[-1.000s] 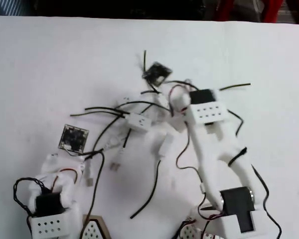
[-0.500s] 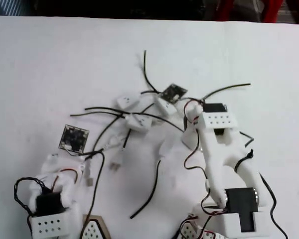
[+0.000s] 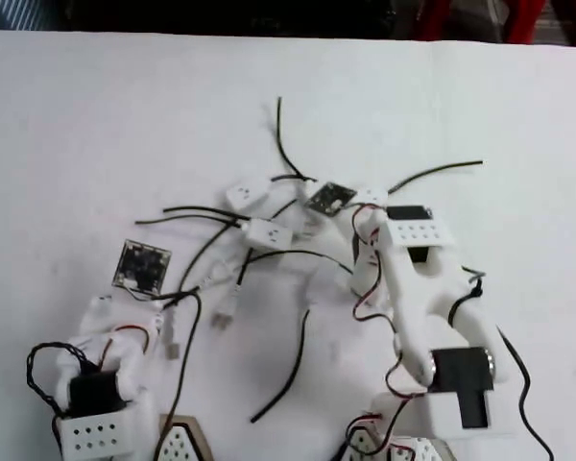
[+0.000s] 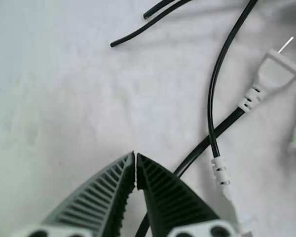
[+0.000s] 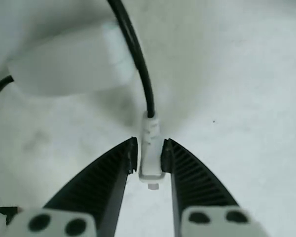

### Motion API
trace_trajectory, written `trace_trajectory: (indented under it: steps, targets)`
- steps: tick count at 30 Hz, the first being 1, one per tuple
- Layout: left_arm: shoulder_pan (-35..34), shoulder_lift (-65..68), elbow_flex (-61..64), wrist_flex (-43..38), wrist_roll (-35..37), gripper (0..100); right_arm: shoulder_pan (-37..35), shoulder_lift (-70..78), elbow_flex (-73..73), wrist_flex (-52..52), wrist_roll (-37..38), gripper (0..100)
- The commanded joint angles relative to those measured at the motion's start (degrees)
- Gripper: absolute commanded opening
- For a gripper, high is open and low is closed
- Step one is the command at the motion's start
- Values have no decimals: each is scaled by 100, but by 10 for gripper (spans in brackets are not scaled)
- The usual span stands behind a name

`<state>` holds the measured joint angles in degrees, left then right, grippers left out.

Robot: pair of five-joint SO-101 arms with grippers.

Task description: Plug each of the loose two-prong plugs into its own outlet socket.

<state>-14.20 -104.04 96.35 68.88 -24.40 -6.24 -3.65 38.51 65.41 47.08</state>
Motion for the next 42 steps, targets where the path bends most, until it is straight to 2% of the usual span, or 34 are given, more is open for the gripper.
trace_trajectory:
  steps: [1,8,11,14,20,28,30,34,37,39,42]
  targets:
    - [-48,-31,-26,-114,-53,31,4,48,-114,110,141,84]
    - [-48,-31,-26,-114,-53,31,-40,48,-123,110,149,82]
    - [-48,-31,-26,-114,-53,31,-31,57,-123,84,167,24]
    - [-48,-31,-26,-123,-53,31,4,13,-132,259,545,18]
    - [-48,-31,-26,-141,-53,31,75,-1191,-185,725,598,17]
    - [-4,-31,-273,-132,-62,32,101,-3556,-18,734,-1196,17]
    - [13,-31,-484,-141,-246,32,66,-3943,158,716,-1653,17]
    - [567,-13,-844,-132,-369,34,13,-4470,536,629,-2629,18]
    - [1015,-13,-914,-149,-369,82,31,-4760,853,409,-3420,18]
    - [1226,-4,-1029,-185,-369,102,57,-4980,1090,163,-3886,18]
    - [1446,4,-1433,-185,-360,81,66,-5437,1626,-435,-4501,18]
